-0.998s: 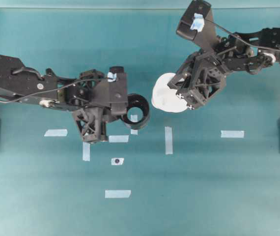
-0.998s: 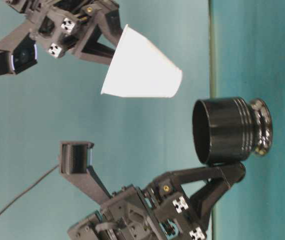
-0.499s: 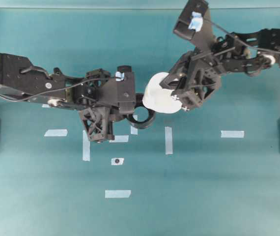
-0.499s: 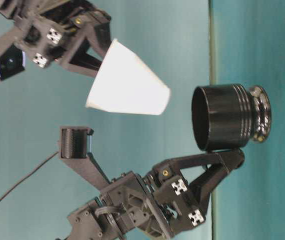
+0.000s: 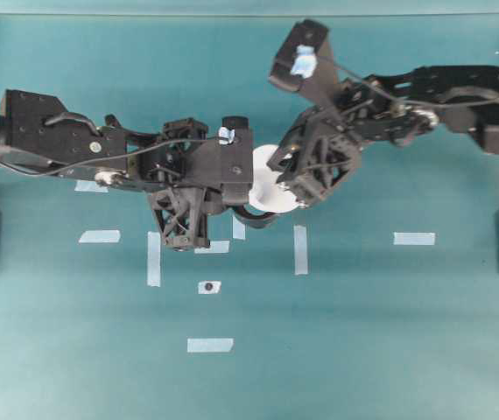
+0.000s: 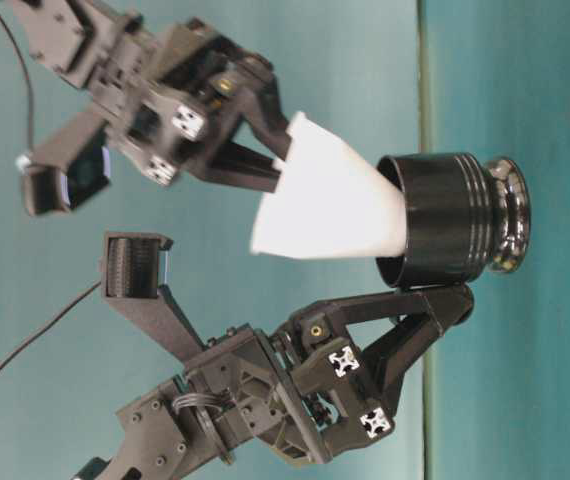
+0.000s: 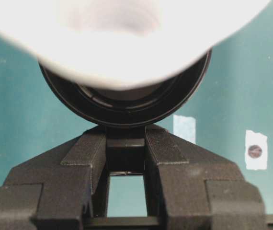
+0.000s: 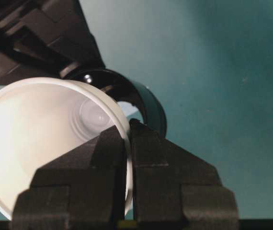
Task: Holding the cup holder with the left arm, the right arm places the cup into the cup holder.
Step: 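Insert white cup bottom-first into the black holder with right gripper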
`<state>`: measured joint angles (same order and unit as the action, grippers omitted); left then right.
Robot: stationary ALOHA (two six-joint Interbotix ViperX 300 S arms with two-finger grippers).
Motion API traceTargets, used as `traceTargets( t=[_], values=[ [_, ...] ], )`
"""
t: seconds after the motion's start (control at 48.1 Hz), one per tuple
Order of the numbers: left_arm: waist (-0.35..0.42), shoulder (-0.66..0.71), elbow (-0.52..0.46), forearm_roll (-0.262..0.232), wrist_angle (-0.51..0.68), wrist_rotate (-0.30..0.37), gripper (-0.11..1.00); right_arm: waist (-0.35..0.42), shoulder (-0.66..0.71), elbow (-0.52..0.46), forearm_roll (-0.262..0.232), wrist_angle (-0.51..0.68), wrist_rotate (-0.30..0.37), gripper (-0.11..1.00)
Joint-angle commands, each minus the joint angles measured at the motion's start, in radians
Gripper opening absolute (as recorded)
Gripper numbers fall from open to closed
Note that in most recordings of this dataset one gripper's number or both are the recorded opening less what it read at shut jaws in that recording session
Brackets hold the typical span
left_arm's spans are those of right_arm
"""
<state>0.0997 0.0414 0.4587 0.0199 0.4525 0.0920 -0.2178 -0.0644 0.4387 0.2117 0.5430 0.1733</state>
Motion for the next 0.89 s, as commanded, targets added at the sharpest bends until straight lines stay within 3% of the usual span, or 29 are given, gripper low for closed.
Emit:
traceTargets(
  t=[0.0,0.873],
  values=[
    [-0.003,-0.017,-0.023,0.003,-0.002,0.0,0.21,0.005,0.011,-0.037,0.003,0.003,0.005,0.04],
    [-0.003,-0.005,-0.025,0.003,-0.002,0.006,0.21,0.006,0.106,-0.106,-0.006,0.109,-0.006,0.04]
  ],
)
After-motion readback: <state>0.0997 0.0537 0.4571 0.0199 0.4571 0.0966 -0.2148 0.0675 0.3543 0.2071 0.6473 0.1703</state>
